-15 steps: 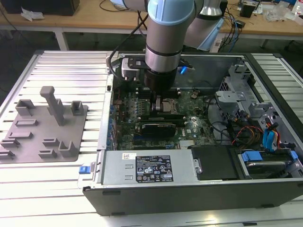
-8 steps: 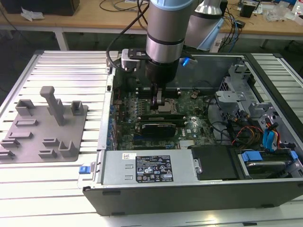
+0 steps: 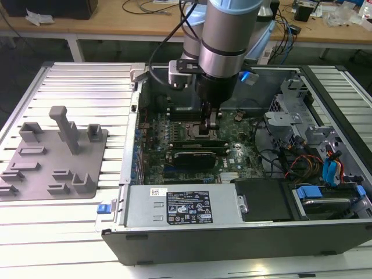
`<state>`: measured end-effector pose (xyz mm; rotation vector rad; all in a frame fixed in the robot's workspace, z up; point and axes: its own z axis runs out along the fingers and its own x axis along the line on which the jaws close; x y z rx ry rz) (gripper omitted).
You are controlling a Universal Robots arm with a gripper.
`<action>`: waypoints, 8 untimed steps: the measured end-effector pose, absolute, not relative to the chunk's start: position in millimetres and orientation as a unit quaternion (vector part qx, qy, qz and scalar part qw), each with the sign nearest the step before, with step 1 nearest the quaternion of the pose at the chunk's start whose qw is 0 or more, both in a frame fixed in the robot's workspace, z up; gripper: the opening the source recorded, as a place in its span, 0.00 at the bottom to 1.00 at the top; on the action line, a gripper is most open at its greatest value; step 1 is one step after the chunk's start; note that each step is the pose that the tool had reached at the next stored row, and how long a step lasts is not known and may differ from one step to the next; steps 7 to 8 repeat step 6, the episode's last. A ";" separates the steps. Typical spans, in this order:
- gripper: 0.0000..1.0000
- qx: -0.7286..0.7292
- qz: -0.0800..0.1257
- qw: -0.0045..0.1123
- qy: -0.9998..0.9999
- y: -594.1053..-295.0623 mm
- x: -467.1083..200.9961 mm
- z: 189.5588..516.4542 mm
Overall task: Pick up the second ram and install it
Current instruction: 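Press down the second ram until it locks into place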
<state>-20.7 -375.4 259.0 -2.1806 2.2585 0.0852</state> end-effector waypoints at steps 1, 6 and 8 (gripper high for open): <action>0.08 -0.694 0.027 0.001 0.719 -375.4 -20.5 258.9; 0.08 -0.694 0.027 0.001 0.719 -375.4 -20.3 258.9; 0.08 -0.694 0.027 0.001 0.719 -375.4 -20.3 258.9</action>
